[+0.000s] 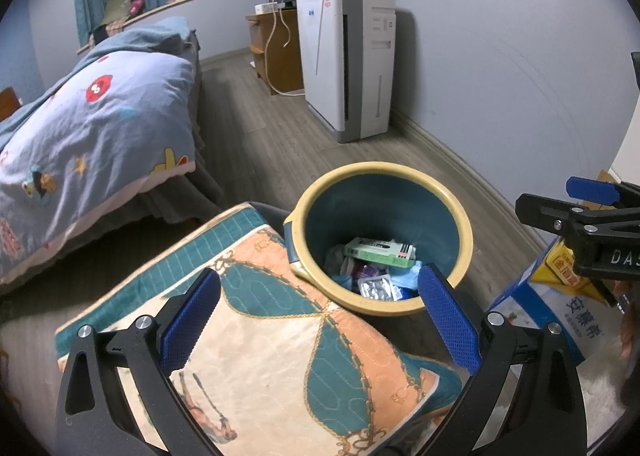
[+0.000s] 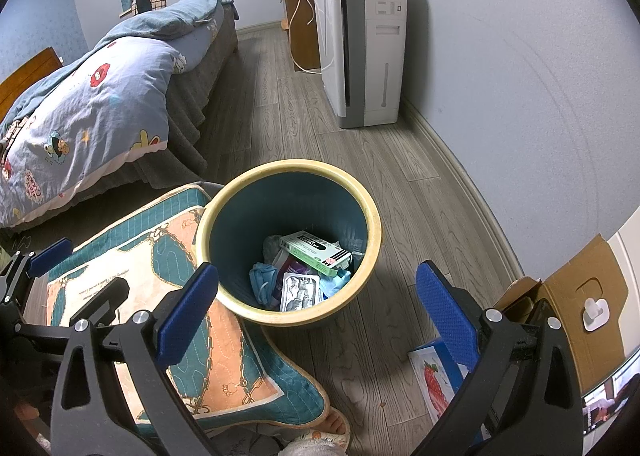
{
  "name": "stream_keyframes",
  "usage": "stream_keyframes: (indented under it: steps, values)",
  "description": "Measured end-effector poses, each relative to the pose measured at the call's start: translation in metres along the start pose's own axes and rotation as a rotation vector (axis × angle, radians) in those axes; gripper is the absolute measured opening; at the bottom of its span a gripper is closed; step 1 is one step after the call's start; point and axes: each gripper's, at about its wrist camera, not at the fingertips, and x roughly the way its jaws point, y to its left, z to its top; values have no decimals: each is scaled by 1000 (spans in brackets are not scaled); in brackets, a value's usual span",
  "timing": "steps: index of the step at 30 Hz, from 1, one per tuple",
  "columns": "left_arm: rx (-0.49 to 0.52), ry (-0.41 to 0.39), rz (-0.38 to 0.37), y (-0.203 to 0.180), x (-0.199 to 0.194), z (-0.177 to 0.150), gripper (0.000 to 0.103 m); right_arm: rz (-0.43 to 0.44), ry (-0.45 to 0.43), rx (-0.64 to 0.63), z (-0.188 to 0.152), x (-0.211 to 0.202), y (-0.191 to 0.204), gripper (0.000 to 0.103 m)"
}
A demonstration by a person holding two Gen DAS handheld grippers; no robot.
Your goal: Collect trash
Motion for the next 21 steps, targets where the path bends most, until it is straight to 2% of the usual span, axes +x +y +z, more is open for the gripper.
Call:
stream_keyframes:
  steps: [12,16,21]
  values:
    - [-13,-16,22,-2,1,5,98,-2,2,4,-1,0,0,97]
    - [15,1,-51,-8,3,5,98,-1,1,4,0,0,0,97]
    - [35,-14,-6,-15,-1,5,98,0,2,1,0,0,-1,97]
